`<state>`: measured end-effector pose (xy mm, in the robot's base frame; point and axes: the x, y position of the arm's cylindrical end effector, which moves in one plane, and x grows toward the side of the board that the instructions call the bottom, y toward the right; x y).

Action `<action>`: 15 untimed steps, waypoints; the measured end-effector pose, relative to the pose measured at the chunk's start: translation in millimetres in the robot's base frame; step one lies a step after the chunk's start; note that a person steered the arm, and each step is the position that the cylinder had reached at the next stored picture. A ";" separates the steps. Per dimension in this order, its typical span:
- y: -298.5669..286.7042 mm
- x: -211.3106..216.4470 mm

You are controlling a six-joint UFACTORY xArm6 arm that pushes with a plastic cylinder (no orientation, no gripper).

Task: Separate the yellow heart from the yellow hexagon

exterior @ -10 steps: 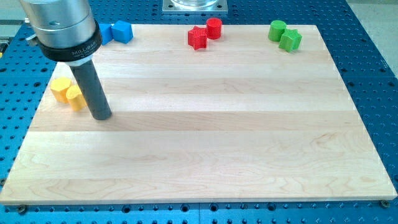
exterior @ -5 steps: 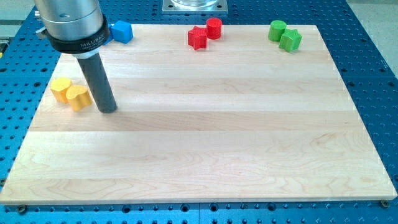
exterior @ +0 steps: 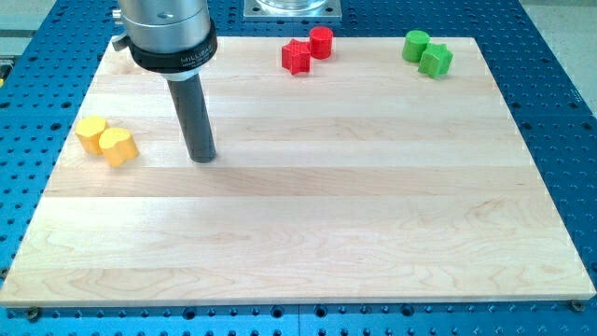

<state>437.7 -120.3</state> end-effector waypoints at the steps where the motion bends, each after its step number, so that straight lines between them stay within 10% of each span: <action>1: -3.1 -1.3; 10: -68.0 87.3; 15: -81.4 37.1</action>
<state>474.7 -201.7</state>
